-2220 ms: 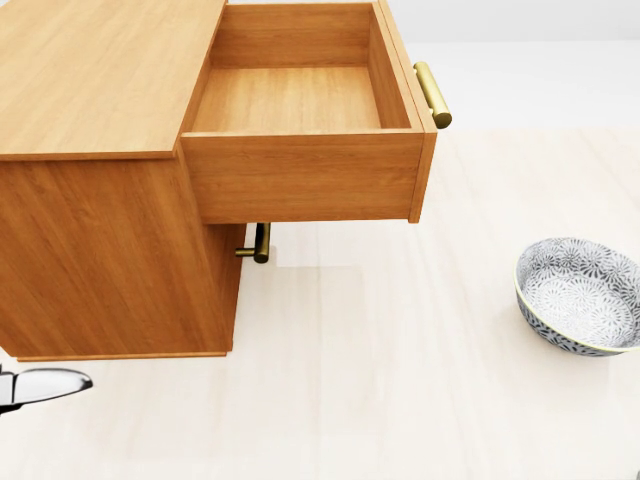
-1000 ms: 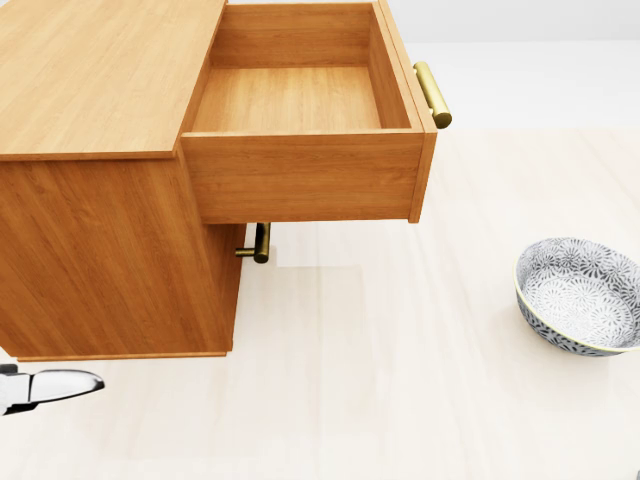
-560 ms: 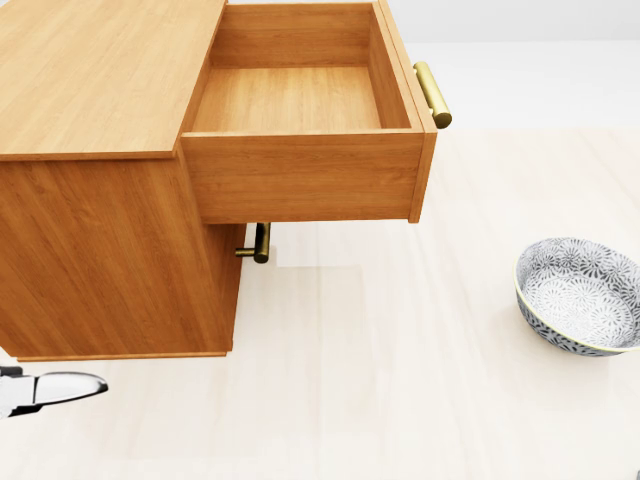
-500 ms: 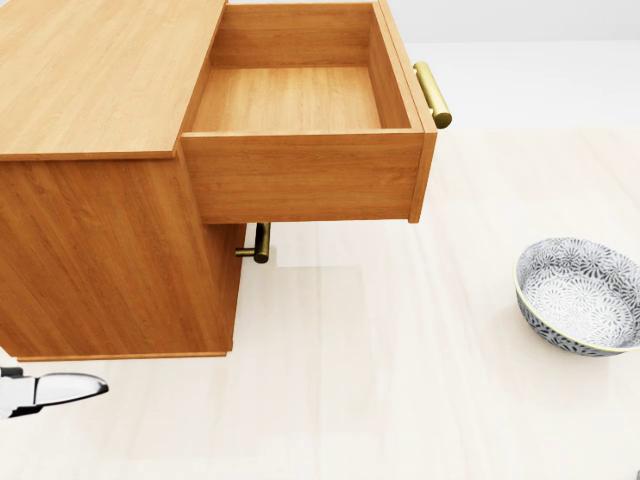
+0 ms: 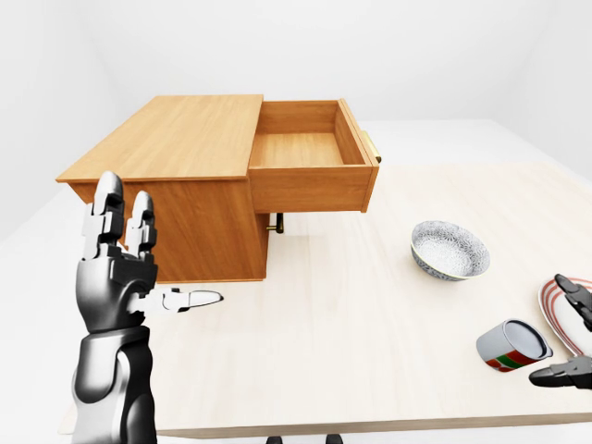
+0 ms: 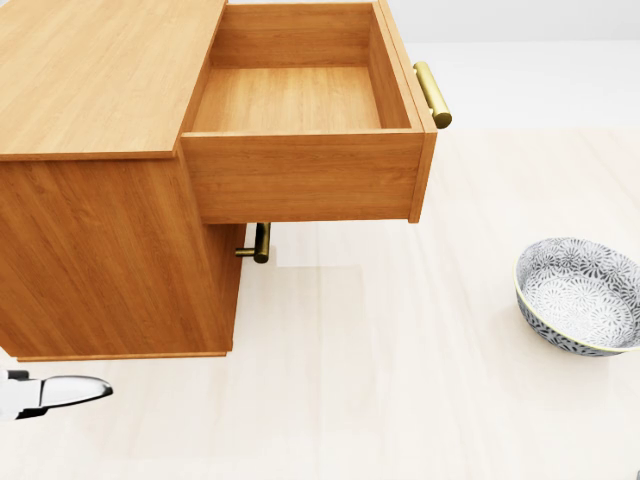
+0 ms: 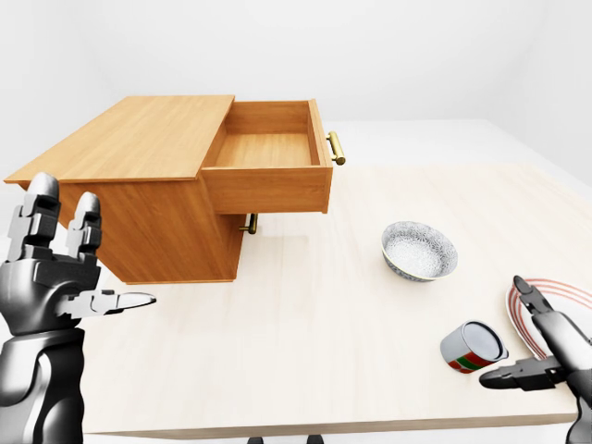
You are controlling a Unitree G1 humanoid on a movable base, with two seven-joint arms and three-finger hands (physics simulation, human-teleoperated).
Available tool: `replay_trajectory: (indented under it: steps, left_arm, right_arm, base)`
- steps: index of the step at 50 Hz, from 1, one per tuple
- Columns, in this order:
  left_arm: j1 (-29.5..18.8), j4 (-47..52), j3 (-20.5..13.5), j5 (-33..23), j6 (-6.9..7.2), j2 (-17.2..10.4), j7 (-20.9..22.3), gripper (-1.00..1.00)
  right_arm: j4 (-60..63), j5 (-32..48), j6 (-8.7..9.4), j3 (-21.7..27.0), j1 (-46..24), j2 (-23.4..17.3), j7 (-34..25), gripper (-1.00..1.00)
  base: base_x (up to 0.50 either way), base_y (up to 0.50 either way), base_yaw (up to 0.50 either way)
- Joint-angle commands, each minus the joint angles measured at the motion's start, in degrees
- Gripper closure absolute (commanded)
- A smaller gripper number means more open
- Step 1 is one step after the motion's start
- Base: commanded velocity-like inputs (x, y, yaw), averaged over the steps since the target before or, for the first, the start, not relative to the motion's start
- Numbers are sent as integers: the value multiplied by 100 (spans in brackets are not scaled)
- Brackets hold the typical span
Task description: Put the ketchup in the top drawer of the cabinet.
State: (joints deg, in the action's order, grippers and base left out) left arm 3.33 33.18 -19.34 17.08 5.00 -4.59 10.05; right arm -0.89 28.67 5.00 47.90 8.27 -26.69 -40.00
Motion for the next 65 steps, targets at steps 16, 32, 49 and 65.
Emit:
replay_trajectory:
  steps: [16,32,49,65]
  left_arm:
    - [-17,-205,38,-15,0,-7,1,-100]
    - [-9,-201,45,34,0,-12,-16,-100]
    - [-12,-298,41,-3,0,2,16,-100]
    - [-9,-476,81,-16,0,-7,20,-100]
  right_arm:
    - [-350,95,0,-443,-187,-216,0,-100]
    - [-539,153,0,-416,-121,-200,0,-100]
    - [-700,201,0,-602,-152,-200,0,-100]
    - [-971,145,0,-803,-177,-198,0,-100]
  base:
    - [0,0,0]
    - [0,0,0]
    - [0,0,0]
    - [0,0,0]
